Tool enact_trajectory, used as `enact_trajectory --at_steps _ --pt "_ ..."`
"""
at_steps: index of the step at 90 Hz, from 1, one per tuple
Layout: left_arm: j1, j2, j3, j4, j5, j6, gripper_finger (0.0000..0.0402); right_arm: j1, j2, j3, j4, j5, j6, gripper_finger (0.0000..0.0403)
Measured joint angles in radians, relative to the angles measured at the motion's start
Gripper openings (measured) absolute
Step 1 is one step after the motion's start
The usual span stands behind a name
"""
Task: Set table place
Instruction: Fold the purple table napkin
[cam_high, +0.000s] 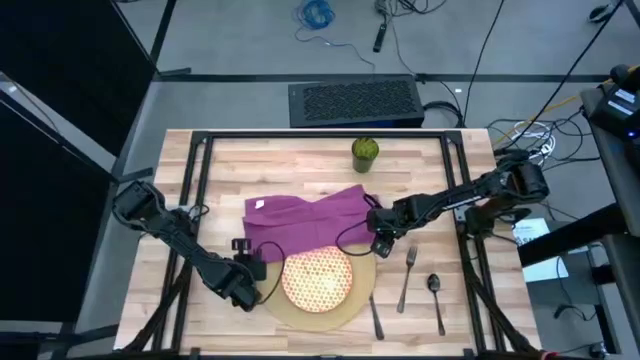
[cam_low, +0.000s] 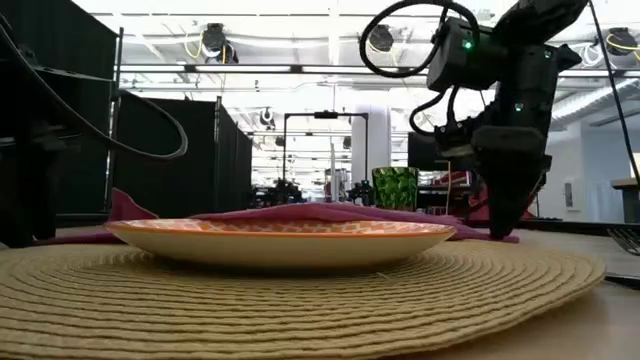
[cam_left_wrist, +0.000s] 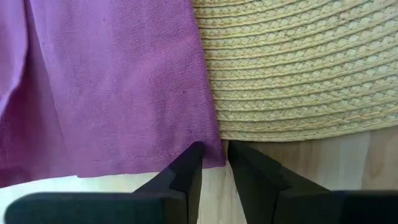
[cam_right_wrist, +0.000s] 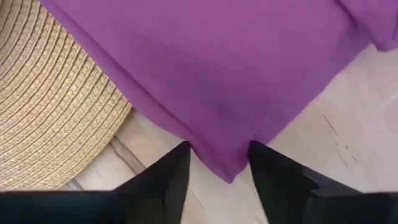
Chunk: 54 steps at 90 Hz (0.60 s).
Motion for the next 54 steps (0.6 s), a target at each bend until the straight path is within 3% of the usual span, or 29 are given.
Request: enact_trajectory --at_steps 17,42,54 --pt "0.0 0.0 0.0 0.0 0.0 0.0 0.0074 0.0 0.0 0.0 0.006 -0.006 0.001 0.0068" --pt "0.0 0.0 0.0 0.001 -0.001 0.0 0.0074 0.03 0.044 0.006 0.038 -0.018 0.026 0.0051" --pt "0.0 0.0 0.0 0.003 -0.004 -0.001 0.0074 0.032 0.068 0.006 0.039 -0.016 0.027 0.0014"
